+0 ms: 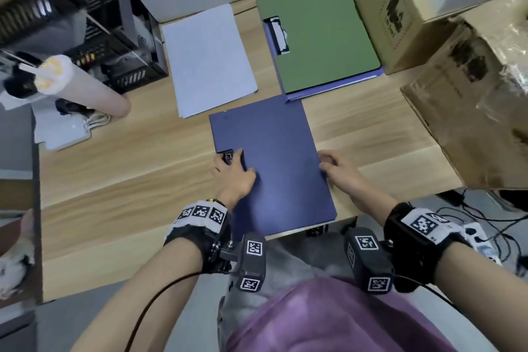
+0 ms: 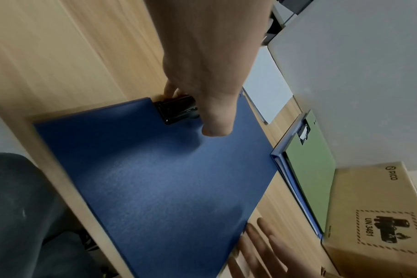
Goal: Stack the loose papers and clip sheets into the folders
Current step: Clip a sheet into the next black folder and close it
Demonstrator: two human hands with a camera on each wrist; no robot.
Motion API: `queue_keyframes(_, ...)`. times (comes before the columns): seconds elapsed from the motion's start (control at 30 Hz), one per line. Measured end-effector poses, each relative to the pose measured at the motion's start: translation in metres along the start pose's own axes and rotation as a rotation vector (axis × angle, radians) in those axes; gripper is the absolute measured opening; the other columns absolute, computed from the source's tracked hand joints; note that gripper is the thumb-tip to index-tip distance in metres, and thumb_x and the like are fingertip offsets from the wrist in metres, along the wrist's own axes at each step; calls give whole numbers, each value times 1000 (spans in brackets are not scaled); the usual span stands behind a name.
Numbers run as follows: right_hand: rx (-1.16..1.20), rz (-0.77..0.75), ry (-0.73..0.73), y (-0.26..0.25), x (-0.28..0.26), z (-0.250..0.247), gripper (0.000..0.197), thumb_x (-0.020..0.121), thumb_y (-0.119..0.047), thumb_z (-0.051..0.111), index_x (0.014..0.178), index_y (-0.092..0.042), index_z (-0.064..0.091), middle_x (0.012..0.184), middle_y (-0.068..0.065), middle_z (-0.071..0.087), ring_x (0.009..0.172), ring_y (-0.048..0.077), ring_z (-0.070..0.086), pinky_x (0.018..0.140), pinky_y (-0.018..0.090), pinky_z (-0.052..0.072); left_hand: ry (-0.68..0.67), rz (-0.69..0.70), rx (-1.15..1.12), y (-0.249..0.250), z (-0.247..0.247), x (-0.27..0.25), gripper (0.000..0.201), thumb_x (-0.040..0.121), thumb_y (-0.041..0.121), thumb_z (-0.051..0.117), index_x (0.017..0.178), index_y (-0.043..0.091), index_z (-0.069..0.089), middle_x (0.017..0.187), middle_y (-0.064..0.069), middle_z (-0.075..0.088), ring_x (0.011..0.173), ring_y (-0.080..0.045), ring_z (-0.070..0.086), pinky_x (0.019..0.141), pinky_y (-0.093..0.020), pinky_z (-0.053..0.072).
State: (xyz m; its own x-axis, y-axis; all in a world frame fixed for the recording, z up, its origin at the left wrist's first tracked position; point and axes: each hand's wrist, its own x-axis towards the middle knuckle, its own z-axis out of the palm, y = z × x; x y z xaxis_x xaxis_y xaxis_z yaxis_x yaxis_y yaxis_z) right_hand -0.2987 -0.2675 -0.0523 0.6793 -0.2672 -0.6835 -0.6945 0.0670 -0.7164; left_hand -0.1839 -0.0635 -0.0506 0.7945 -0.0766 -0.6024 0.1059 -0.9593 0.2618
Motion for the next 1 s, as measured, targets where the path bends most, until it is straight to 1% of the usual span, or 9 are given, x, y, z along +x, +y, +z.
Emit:
queue_keyframes(0.17,60,55,51,-11,5,12,28,93,-15,45,118,-18,57,105,-3,65,81,9,58,64,23,40,-30,-10,-26,-18,-11,6,61,91,32,44,150,27,29,151,-7,15,136,-35,27,114,-41,27)
queue_keyframes(0.37,-2,120,87,-16,11,47,10,90,-16,48,94,-21,55,92,2,58,80,18,50,68,29,38,-29,-48,-133,-60,-25,8,52,93,29,43,144,18,44,138,-7,27,123,-32,48,111,-36,35)
queue_keyframes(0.67,-50,101,96,-41,2,78,23,87,-14,47,65,-17,46,68,-2,46,61,15,40,56,25,32,-135,26,-258,-92,-44,19,46,96,22,43,141,15,48,136,-5,26,121,-25,48,109,-31,35)
queue_keyframes(0.77,-33,56,74,-57,-14,75,11,90,-12,44,82,-17,50,73,2,45,60,17,39,55,26,31,-140,69,-397,-93,-52,23,32,92,12,46,114,8,70,128,0,50,95,-16,59,88,-27,48)
queue_keyframes(0.8,-46,53,61,-64,-20,75,11,92,-12,43,87,-17,51,74,1,46,57,14,39,54,24,33,-146,76,-419,-93,-57,25,29,91,10,46,85,13,74,109,5,61,82,-14,58,80,-29,48)
queue_keyframes(0.83,-77,44,36,-72,-27,75,11,94,-13,43,92,-18,52,75,1,47,54,11,39,53,23,35,-151,81,-405,-93,-64,26,36,90,11,46,58,18,61,81,9,64,69,-14,54,75,-31,47)
queue_keyframes(0.87,-119,28,1,-81,-34,76,12,95,-14,43,95,-18,54,76,3,45,53,11,37,54,23,35,-170,92,-365,-91,-74,27,41,89,14,47,48,18,47,60,11,58,61,-16,49,69,-31,43)
queue_keyframes(0.93,-186,-13,-84,-104,-48,83,11,96,-17,44,93,-20,54,78,5,42,56,13,33,55,24,37,-228,91,-303,-82,-101,23,28,86,28,48,62,14,50,63,4,58,63,-24,50,62,-28,38)
queue_keyframes(1.0,-213,-60,-188,-130,-61,97,15,98,-20,47,83,-21,48,66,-3,43,58,14,35,56,22,42,-320,94,-314,-73,-132,12,35,90,49,48,100,17,58,99,-2,60,80,-26,61,60,-27,45)
